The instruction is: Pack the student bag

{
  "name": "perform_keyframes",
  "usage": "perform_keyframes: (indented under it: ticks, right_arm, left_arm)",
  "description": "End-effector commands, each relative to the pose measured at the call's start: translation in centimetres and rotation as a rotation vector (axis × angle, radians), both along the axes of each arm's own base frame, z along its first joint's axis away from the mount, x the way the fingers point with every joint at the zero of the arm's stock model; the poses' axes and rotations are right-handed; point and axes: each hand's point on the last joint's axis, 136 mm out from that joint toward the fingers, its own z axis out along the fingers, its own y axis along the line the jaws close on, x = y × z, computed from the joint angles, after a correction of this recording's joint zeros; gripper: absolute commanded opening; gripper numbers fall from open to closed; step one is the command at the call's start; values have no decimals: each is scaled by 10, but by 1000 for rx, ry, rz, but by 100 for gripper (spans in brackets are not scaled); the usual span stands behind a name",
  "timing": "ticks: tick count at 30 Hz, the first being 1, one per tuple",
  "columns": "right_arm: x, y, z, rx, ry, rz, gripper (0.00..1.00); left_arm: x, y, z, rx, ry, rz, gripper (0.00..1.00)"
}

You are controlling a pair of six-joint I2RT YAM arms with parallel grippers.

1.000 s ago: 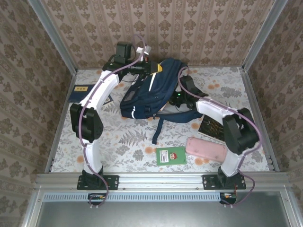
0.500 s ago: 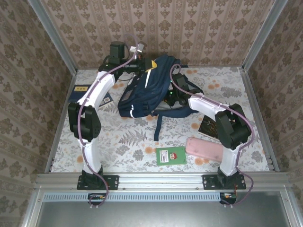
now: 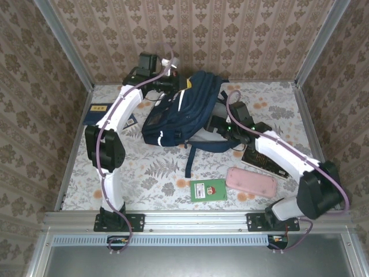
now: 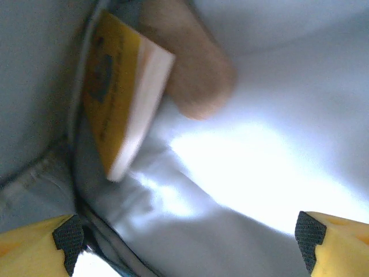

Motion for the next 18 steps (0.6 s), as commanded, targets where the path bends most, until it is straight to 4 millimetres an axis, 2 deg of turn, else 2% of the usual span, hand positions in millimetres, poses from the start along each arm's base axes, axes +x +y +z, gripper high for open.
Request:
perform_keyframes:
  ticks: [1, 2, 3, 4, 6, 8, 10, 12, 17, 18]
  right_arm:
    - [-38, -42, -7, -167, 23, -39, 97]
    - [-44, -48, -7, -179, 19, -50, 96]
    - [-48, -51, -5, -180, 9, -53, 96]
    - [-55, -56, -8, -190, 25, -53, 96]
    - [-67, -55, -16, -185, 56, -28, 95]
    - [-79, -44, -26, -147, 99, 43, 93]
    - [-93, -27, -33, -124, 139, 142, 92]
    - [-111, -15, -41, -171, 171, 238, 91]
    - [-145, -4, -60, -337, 233, 362, 93]
    - [-152, -2, -66, -341, 259, 372, 93]
  left_arm:
    - [8, -4, -22, 149, -101, 17, 0]
    - [6, -10, -31, 176, -98, 6, 1]
    - [6, -13, -40, 198, -92, 1, 4]
    - [0, -24, -49, 218, -91, -17, 9]
    - [-6, -34, -66, 253, -86, -26, 28]
    - [-11, -35, -76, 274, -86, -21, 39]
    - [-18, -31, -78, 278, -78, -5, 44]
    - [-24, -17, -73, 294, -103, 34, 48]
    - [-50, 21, -64, 271, -105, 145, 50]
    - [-61, 27, -70, 263, -75, 159, 50]
